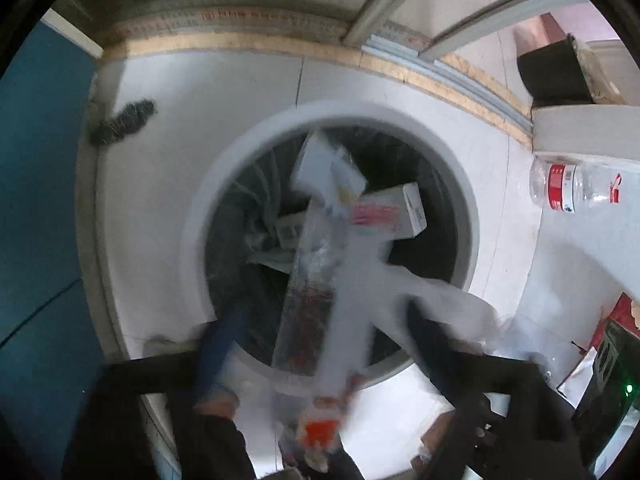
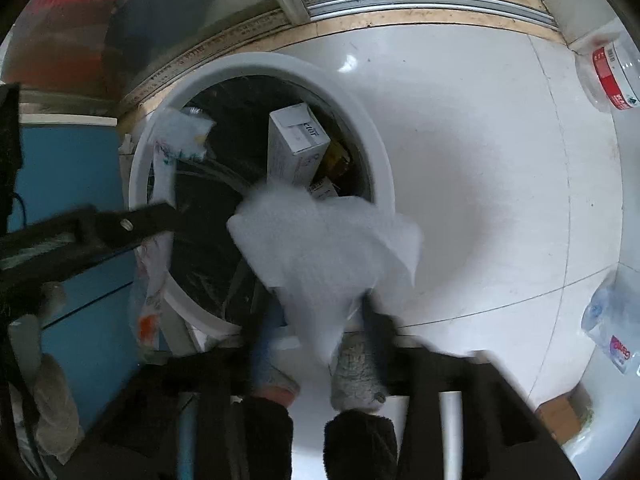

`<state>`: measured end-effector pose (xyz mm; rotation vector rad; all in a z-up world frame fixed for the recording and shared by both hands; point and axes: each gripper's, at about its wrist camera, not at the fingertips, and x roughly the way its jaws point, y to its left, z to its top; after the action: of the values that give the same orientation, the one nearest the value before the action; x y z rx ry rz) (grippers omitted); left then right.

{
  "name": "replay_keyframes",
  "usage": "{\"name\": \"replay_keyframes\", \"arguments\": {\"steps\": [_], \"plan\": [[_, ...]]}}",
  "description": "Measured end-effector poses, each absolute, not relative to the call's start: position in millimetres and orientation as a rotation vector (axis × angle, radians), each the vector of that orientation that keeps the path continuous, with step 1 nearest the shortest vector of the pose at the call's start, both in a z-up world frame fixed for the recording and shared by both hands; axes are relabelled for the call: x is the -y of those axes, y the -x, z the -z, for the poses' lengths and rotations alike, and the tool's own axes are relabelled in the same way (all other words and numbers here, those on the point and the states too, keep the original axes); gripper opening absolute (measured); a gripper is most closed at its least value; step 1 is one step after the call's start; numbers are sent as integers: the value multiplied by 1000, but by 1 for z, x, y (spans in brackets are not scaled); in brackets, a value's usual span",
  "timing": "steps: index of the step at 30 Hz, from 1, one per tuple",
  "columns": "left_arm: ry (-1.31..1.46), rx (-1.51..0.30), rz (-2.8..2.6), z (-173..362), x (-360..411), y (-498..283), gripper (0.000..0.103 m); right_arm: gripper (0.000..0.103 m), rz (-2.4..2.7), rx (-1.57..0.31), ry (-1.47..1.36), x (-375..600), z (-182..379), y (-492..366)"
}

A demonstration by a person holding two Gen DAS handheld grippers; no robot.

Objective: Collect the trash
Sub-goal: 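Carry the wrapper and tissue over the bin and open both tools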

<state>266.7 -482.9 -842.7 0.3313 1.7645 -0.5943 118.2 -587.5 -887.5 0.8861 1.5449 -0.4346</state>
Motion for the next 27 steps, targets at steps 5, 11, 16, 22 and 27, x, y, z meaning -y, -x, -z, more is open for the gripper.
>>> {"name": "replay_keyframes", "arguments": {"steps": [5, 11, 16, 22, 27], "plan": [[-383, -1662, 578, 811, 469, -268, 97, 87, 447, -1526, -858, 590, 868, -113], [-480, -1493, 526, 766, 450, -261, 97, 103, 462, -1473, -785, 581, 825, -110], [-492, -1462, 507, 725, 431, -251, 97, 103, 487, -1431, -752, 578, 777, -105], [-521, -1401, 499, 637, 417, -225, 97, 103, 530, -1373, -720, 573, 687, -85], [-493, -1368, 528, 552, 415, -199, 97, 103, 552, -1314, -683, 567, 597, -63]]}}
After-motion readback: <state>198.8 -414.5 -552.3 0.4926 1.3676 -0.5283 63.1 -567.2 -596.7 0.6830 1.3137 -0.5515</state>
